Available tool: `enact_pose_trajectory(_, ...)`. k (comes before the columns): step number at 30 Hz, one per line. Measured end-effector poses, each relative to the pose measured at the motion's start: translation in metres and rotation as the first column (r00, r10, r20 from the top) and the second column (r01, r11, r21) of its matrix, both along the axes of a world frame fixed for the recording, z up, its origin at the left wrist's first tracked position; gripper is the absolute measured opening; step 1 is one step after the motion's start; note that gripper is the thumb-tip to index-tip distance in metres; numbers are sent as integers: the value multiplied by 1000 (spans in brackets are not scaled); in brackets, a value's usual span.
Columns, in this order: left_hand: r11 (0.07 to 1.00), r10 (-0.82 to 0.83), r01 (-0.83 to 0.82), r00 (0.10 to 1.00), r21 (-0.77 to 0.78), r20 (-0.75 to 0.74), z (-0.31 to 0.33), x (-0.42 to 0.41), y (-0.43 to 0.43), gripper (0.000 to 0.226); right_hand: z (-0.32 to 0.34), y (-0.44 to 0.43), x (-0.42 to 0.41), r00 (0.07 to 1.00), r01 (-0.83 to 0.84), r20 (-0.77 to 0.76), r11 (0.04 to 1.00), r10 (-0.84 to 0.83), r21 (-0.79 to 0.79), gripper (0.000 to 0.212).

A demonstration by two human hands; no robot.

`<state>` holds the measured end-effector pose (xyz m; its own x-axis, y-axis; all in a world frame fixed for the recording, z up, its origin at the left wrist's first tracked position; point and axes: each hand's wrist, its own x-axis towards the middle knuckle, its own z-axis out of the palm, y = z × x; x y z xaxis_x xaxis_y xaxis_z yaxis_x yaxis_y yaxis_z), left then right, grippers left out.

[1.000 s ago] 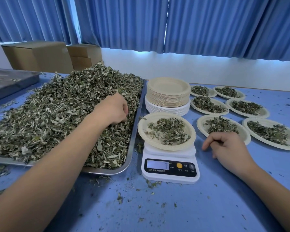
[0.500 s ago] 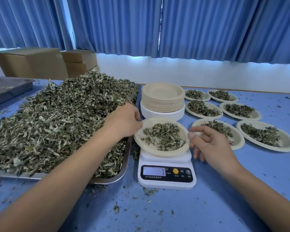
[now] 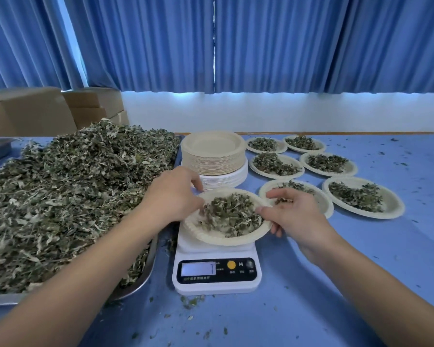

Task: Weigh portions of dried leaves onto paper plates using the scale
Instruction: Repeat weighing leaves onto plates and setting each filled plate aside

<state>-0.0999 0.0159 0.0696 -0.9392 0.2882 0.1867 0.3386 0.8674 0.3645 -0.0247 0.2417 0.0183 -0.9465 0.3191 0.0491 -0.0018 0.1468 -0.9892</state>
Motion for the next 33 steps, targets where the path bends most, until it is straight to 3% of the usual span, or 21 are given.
enact_pose_trajectory(4, 989, -127, 123, 991, 80, 46, 8, 4, 38, 13, 14, 27, -2, 996, 66, 56, 997, -67, 34, 21)
enact_pose_trajectory(7, 960, -169, 176, 984, 216, -50, 14, 3, 61, 10, 23, 50, 3, 996, 86, 37, 996, -85, -16, 16)
enact_pose_trajectory(11, 929, -130, 190, 971, 318, -200, 20, -1, 86, 8, 30, 82, 15, 993, 119, -17, 992, -120, -45, 16)
enact_pose_trajectory(14, 890, -85, 169, 974, 423, -210, 24, -8, 109, 26, 36, 109, 22, 985, 163, -40, 985, -166, -62, 18)
enact_pose_trajectory(16, 886, -92, 167, 978, 434, -187, 26, -12, 127, 26, 40, 128, 26, 982, 179, -50, 982, -182, -51, 20)
enact_pose_trajectory(19, 861, -137, 181, 983, 475, -127, 28, -21, 163, 12, 49, 159, 29, 974, 214, -85, 976, -211, 31, 20)
enact_pose_trajectory(23, 804, -203, 93, 971, 587, 125, 26, -40, 219, 27, 61, 210, 17, 950, 304, -96, 949, -297, 81, 16)
enact_pose_trajectory(29, 689, -378, -133, 773, 713, 509, 32, -91, 310, 7, 77, 293, -36, 893, 451, -75, 880, -444, 153, 13)
enact_pose_trajectory(31, 686, -406, -157, 728, 711, 553, 35, -113, 344, 7, 75, 321, -64, 865, 500, -76, 846, -495, 183, 20)
enact_pose_trajectory(33, 688, -390, -148, 751, 711, 533, 36, -138, 379, 10, 72, 347, -91, 829, 558, -65, 812, -556, 169, 24)
